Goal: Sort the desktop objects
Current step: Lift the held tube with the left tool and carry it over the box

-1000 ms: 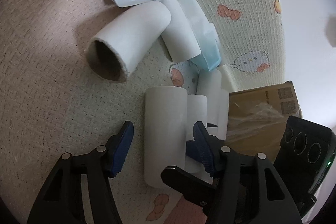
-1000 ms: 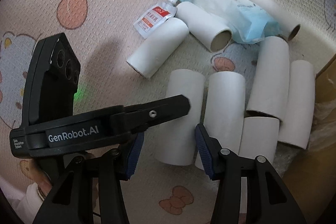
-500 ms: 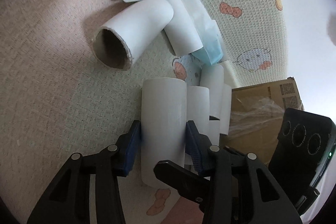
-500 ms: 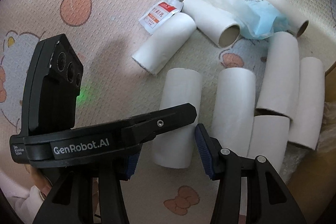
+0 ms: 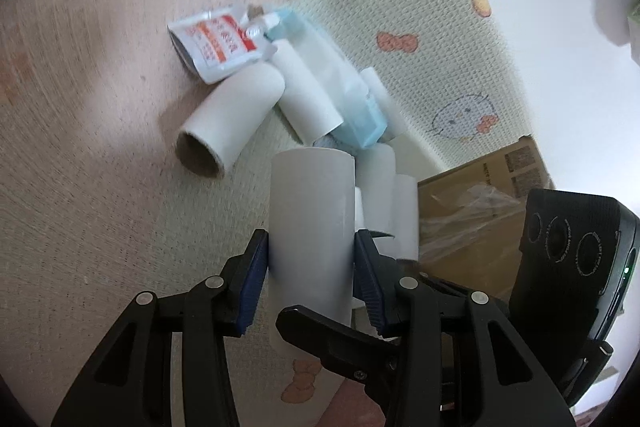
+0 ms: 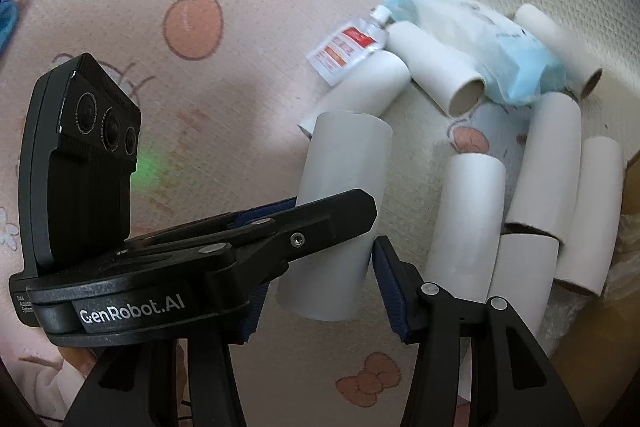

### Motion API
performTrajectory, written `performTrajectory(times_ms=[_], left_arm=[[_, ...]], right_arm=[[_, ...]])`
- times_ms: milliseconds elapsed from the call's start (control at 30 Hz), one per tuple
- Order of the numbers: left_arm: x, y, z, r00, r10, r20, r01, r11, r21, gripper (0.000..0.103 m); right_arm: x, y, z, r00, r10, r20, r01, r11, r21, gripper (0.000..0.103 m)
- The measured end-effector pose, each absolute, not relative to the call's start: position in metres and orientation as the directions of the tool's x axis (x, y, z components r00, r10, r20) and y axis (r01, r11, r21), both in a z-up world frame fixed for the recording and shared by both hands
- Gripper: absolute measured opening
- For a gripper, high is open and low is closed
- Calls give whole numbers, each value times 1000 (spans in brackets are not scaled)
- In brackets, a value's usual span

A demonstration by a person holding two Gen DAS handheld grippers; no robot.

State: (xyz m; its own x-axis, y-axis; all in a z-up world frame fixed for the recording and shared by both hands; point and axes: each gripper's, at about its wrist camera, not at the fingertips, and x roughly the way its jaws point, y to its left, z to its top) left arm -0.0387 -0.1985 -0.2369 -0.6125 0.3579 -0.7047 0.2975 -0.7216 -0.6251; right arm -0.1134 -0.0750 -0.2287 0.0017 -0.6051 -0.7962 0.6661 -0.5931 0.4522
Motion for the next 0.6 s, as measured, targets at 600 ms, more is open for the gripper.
performTrajectory(times_ms=[600], left_arm=[[-23, -194, -138, -709, 229, -667, 302, -757, -580, 47]], right_arm=[[-119, -41, -130, -29, -724, -689, 741, -478, 472, 48]])
